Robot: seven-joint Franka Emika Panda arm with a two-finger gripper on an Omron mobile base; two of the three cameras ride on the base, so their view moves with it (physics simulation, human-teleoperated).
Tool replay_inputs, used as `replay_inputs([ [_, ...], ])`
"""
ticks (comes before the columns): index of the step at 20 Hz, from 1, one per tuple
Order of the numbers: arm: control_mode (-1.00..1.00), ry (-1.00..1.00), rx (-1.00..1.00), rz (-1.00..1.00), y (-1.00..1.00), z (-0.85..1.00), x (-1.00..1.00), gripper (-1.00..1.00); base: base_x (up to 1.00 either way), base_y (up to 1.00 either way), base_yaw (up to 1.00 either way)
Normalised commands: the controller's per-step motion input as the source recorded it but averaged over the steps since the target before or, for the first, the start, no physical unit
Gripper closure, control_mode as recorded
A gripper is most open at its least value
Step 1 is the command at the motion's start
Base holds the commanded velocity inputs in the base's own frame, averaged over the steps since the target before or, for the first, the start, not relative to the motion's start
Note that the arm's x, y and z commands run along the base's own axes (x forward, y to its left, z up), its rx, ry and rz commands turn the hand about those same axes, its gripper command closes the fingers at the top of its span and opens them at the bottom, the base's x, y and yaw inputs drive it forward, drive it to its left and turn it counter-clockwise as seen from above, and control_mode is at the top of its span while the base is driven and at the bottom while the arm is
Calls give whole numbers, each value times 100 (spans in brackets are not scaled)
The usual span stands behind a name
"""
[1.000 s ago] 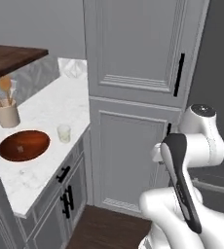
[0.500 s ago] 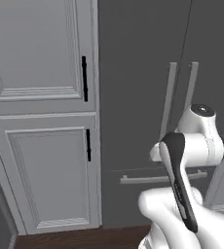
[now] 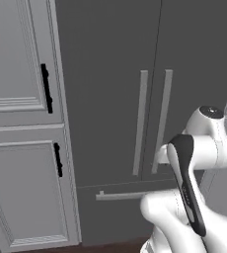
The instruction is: Grab a lemon wedge from the fridge and one ice cube from the ice bowl, and put them in the glass of lemonade.
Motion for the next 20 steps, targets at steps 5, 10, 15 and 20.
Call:
replay_inputs([
  [5,100,0,0,0,0,0,0,-100,29,-4,-18],
  [10,100,0,0,0,0,0,0,-100,-51,-2,-4],
  [15,100,0,0,0,0,0,0,-100,-63,0,0],
  [20,100,0,0,0,0,0,0,-100,0,0,0],
])
